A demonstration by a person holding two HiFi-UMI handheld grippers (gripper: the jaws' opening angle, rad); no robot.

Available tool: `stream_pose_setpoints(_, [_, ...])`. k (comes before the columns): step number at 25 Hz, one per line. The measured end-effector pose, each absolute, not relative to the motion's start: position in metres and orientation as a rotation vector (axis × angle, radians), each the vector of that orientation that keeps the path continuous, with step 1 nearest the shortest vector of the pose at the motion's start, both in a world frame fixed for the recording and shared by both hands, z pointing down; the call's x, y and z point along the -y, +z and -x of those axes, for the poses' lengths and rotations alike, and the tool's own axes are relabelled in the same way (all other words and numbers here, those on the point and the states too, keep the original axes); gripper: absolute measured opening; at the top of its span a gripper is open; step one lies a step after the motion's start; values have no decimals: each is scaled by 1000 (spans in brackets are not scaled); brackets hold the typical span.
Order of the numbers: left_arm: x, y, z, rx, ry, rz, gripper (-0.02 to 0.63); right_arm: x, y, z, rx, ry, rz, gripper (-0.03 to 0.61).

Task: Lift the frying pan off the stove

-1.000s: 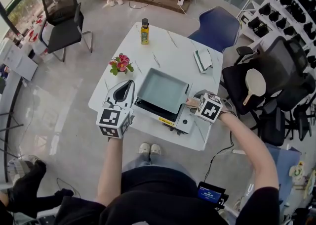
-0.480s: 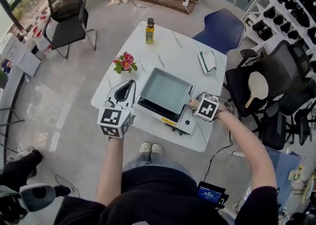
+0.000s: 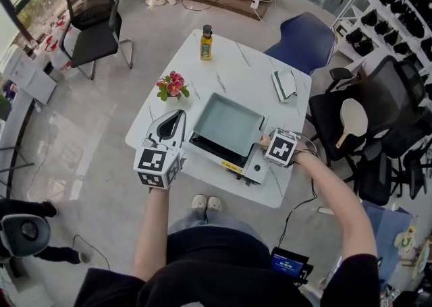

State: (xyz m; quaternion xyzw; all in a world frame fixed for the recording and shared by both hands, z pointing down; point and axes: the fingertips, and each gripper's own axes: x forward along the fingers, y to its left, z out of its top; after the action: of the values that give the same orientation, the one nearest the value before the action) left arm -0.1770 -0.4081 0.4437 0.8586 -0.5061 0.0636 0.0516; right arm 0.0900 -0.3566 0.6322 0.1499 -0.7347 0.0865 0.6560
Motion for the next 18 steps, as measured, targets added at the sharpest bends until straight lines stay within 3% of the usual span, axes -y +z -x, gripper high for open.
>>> stream_pose_setpoints(4, [409,443,177,1533,195,-2613,20,362,630,-91,1660,176,-370,114])
stream_pose_setpoints(18, [412,448,179,1532,205,-2601,20,364,631,-91,1686,180,-382,100])
